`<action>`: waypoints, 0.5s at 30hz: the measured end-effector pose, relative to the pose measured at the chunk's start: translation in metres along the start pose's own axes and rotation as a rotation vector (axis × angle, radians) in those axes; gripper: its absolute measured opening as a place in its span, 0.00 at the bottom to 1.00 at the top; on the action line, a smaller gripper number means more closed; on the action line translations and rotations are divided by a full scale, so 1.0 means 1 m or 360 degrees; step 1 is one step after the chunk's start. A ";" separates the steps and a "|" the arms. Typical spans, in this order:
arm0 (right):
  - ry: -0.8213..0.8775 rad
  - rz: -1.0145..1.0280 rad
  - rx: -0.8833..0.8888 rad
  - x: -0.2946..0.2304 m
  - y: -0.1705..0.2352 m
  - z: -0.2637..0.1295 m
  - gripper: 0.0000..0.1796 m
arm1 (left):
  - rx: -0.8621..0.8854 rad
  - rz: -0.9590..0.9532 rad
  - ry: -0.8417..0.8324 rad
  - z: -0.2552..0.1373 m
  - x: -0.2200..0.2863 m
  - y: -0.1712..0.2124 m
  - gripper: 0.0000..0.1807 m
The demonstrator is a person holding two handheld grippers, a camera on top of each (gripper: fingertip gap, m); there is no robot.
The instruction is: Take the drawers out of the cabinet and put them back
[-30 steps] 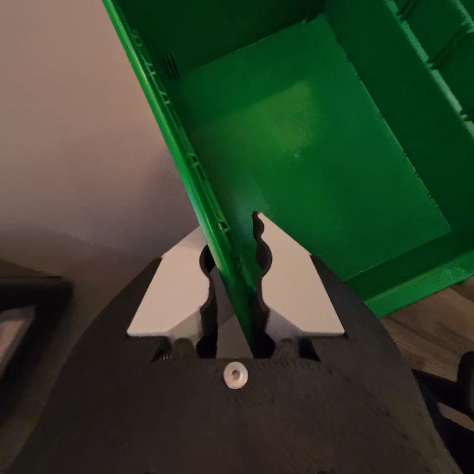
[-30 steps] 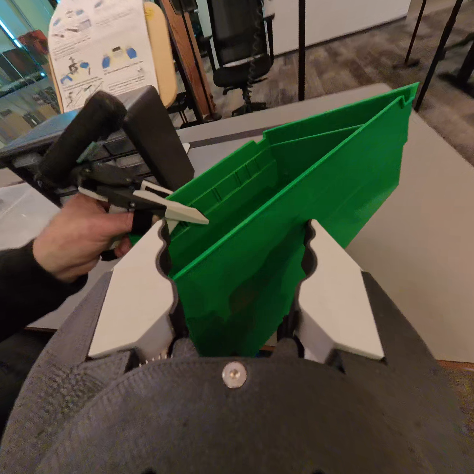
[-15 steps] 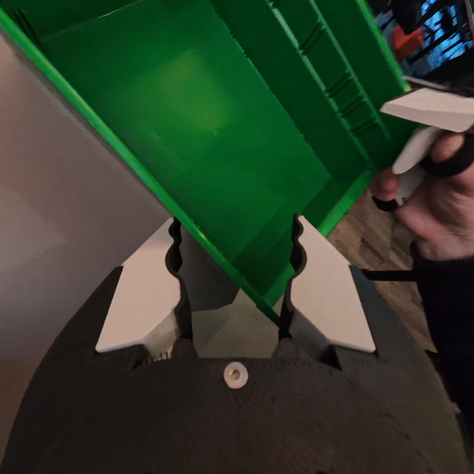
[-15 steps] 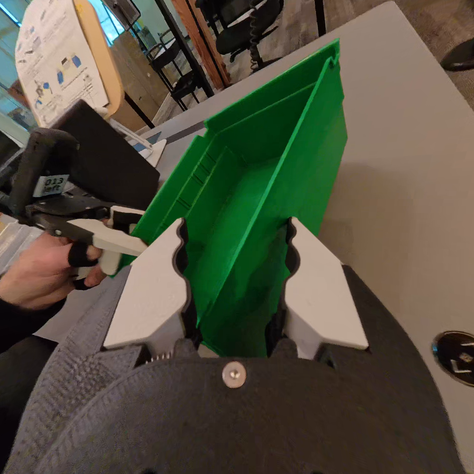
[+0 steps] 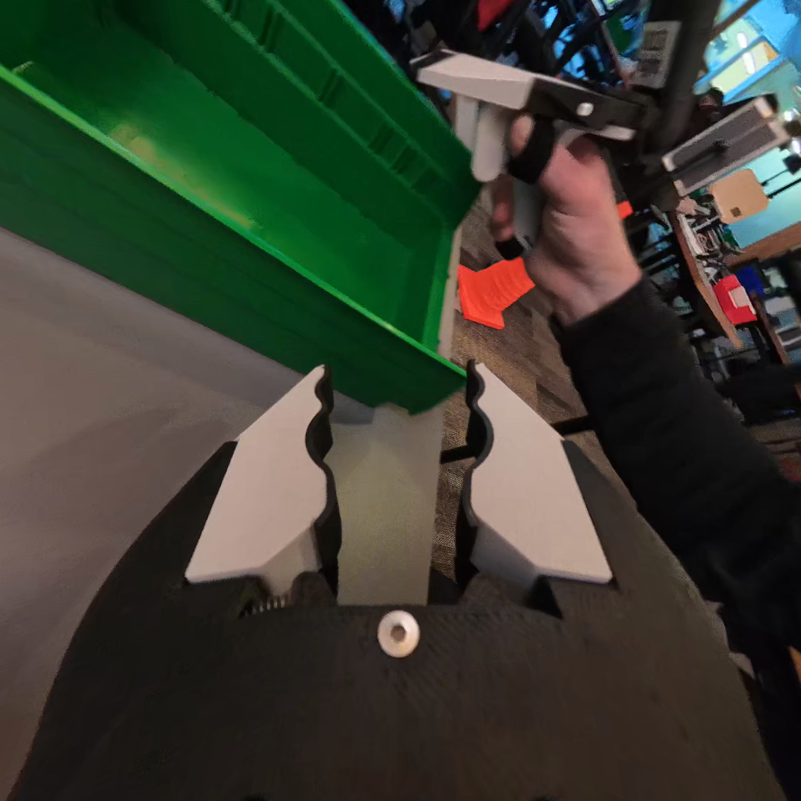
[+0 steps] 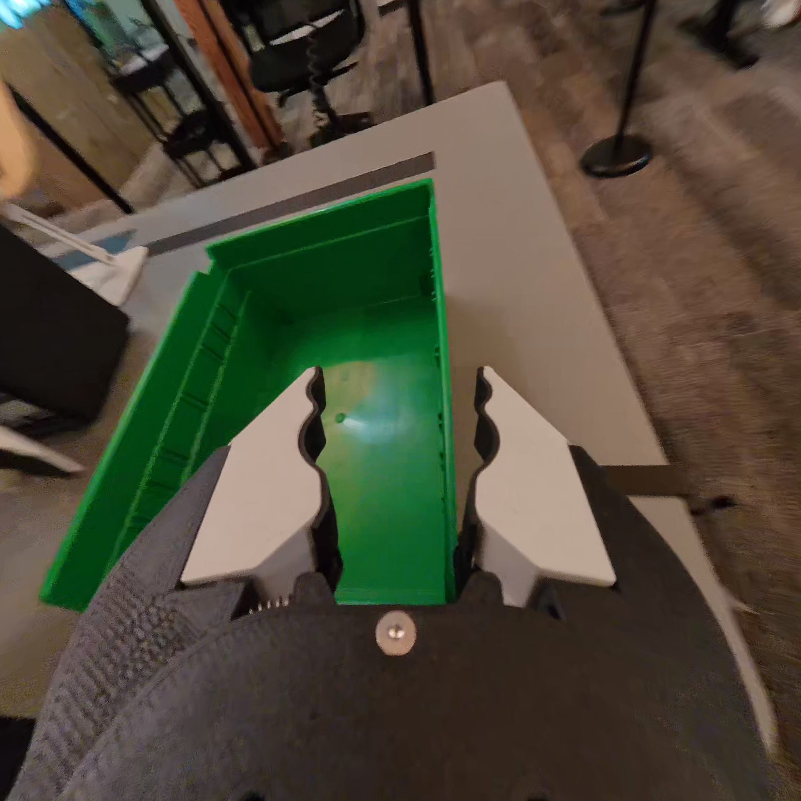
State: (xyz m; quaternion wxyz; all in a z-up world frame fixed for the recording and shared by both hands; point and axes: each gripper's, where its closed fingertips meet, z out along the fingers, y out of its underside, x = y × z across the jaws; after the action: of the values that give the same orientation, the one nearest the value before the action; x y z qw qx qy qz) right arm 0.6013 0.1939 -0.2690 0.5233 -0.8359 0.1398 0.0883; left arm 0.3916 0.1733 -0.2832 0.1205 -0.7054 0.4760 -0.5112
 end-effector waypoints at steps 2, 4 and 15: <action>0.0136 -0.0154 0.0018 -0.001 -0.007 -0.010 0.38 | 0.0010 0.0123 -0.0001 -0.030 0.018 0.006 0.33; 0.0200 -0.0275 0.0055 -0.013 -0.016 -0.020 0.38 | 0.0017 0.0245 -0.0011 -0.064 0.037 0.013 0.31; -0.0223 -0.0718 0.0214 -0.202 -0.034 -0.070 0.33 | -0.0189 0.0805 -0.0900 -0.365 0.041 0.097 0.13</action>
State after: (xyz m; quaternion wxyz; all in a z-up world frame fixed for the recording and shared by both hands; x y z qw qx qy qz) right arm 0.4217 0.1739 -0.1503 0.5928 -0.8010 -0.0813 0.0175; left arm 0.0343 0.2064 -0.1584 0.3283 -0.6847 0.6116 -0.2220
